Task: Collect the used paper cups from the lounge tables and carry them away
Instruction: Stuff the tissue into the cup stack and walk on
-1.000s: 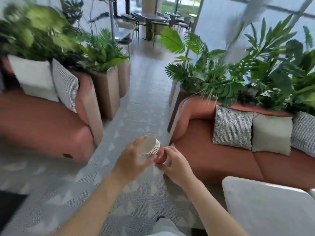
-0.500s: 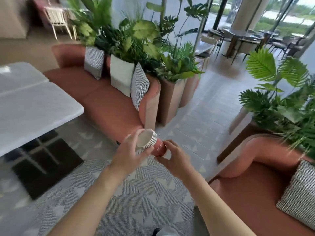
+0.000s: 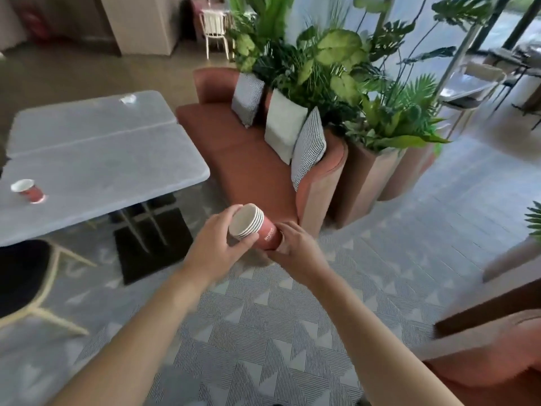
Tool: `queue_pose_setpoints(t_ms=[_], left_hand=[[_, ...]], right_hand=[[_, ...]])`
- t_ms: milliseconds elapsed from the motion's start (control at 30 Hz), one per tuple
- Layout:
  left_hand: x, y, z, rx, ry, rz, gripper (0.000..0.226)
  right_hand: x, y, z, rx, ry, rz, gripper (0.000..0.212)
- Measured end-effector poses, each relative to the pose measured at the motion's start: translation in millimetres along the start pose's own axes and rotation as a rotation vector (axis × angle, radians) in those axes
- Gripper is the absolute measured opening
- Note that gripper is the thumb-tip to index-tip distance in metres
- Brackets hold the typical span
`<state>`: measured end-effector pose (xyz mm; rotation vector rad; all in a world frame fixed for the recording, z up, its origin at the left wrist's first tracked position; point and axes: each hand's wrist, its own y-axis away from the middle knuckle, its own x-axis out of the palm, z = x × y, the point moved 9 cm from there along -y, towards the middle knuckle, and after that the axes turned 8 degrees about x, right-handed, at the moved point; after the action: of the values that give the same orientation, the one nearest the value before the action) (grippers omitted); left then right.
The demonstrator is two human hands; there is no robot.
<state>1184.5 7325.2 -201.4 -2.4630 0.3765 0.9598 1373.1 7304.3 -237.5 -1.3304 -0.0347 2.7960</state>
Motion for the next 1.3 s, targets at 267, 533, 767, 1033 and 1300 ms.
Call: queue_pose_setpoints(t_ms=[267,533,767,1033,1300], left_hand=[[-40,33,29,-0.156,-0.096,-0.137,0.068],[-86,34,59,-0.17,-0.035,-0.211,0.063],[-131,37,114,-0.169,0.036,-0.238,0.059],[-206,49,191,-0.134,0.07,-0.265,0.066],[-291,72,258,-0.157,0.094,-0.29,0.069]], right_hand=[[42,-23,44,-0.175,-0.06,0.157,0.063],[62,-55,94,-0.217,-0.033,0.182,0.058],[95,-74,146,-0.205,-0.034,0.153,0.064],[160,-102,223,-0.162,-0.038,0.136,0.054],[220,-126,314,-0.17,-0.049,0.139,0.063]])
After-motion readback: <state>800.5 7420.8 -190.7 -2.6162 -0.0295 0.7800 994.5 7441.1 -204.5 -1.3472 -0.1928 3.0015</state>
